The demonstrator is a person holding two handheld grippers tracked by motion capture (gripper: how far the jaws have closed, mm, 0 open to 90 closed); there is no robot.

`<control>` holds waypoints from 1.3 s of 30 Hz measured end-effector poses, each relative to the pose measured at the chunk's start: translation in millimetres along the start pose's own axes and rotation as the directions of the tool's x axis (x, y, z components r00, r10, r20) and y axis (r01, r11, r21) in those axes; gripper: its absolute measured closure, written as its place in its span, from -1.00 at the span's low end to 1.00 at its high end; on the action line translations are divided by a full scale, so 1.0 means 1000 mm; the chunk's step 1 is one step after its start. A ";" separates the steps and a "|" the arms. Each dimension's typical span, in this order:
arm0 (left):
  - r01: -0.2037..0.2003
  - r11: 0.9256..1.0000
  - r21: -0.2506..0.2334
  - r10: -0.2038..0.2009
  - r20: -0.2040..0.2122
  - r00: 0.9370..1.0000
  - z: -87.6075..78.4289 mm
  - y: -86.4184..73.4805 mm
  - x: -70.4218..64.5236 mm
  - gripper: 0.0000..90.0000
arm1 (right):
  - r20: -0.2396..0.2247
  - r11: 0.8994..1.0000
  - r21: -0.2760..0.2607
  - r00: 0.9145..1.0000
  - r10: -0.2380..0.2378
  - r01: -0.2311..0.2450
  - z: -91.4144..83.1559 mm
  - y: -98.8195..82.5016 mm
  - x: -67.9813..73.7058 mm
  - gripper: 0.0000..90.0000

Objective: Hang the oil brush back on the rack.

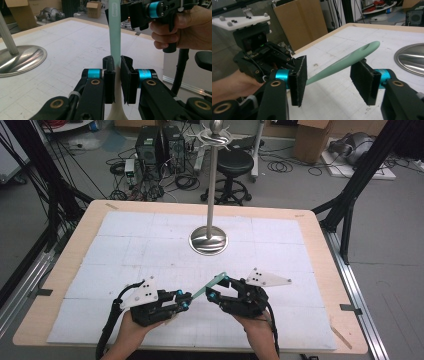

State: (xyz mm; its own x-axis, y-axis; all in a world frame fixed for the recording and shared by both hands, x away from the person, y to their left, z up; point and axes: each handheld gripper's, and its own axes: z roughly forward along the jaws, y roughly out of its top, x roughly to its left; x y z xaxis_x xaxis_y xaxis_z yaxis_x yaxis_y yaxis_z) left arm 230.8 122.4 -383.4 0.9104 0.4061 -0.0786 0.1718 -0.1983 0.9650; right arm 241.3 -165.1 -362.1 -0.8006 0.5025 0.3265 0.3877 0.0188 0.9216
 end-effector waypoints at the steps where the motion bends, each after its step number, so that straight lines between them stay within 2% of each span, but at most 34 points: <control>1: -0.004 1.000 -0.001 0.004 -0.003 1.000 0.000 0.000 0.000 0.82 | -0.003 1.000 0.003 1.000 0.007 -0.007 0.000 0.001 0.000 0.11; 6: -0.004 1.000 0.001 0.004 -0.004 1.000 0.001 0.001 -0.001 0.82 | 0.005 1.000 0.006 1.000 0.017 -0.017 0.001 0.003 0.000 0.28; 7: -0.007 1.000 0.002 0.007 -0.002 1.000 0.001 0.001 -0.002 0.81 | 0.016 1.000 0.008 1.000 0.018 -0.018 0.001 0.003 -0.001 0.39; 9: -0.011 1.000 0.002 0.011 -0.006 1.000 0.001 0.001 -0.002 0.81 | 0.020 1.000 0.008 1.000 0.020 -0.020 0.001 0.003 -0.002 0.41; 16: -0.029 1.000 -0.001 0.029 -0.015 0.999 0.002 0.000 -0.004 0.81 | -0.023 0.998 -0.006 0.998 0.064 -0.065 0.001 0.003 -0.003 0.51; 17: -0.032 0.999 -0.005 0.032 -0.014 0.999 0.003 0.000 -0.004 0.81 | -0.039 0.996 -0.009 0.996 0.084 -0.085 0.000 0.004 -0.003 0.56; 21: -0.030 1.000 -0.006 0.030 -0.011 1.000 0.003 0.000 -0.004 0.81 | -0.066 0.994 -0.016 0.992 0.105 -0.107 -0.001 0.004 -0.004 0.57; 26: -0.029 1.000 0.000 0.029 -0.003 1.000 0.006 -0.001 -0.005 0.80 | -0.082 0.995 -0.037 0.993 0.090 -0.093 -0.002 0.005 -0.003 0.73; 32: -0.032 0.999 0.003 0.032 0.003 0.999 0.009 -0.001 -0.006 0.81 | -0.110 0.995 -0.026 0.989 0.096 -0.100 -0.002 0.008 0.000 0.80; 34: -0.033 0.999 0.001 0.033 0.008 0.999 0.010 -0.001 -0.007 0.81 | -0.117 0.996 -0.023 0.990 0.084 -0.087 -0.001 0.010 0.002 0.82; 39: -0.023 1.000 -0.017 0.024 0.044 0.999 0.006 0.000 -0.005 0.81 | -0.145 0.997 -0.019 0.986 0.077 -0.080 -0.001 0.014 0.003 0.83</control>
State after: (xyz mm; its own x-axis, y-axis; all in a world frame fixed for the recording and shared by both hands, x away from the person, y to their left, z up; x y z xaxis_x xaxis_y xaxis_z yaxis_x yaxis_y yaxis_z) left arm 228.4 114.8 -384.9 0.9301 0.3611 -0.0664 0.1442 -0.1929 0.9706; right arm 243.5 -164.2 -348.0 -0.8261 0.3719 0.4233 0.4421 -0.0378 0.8961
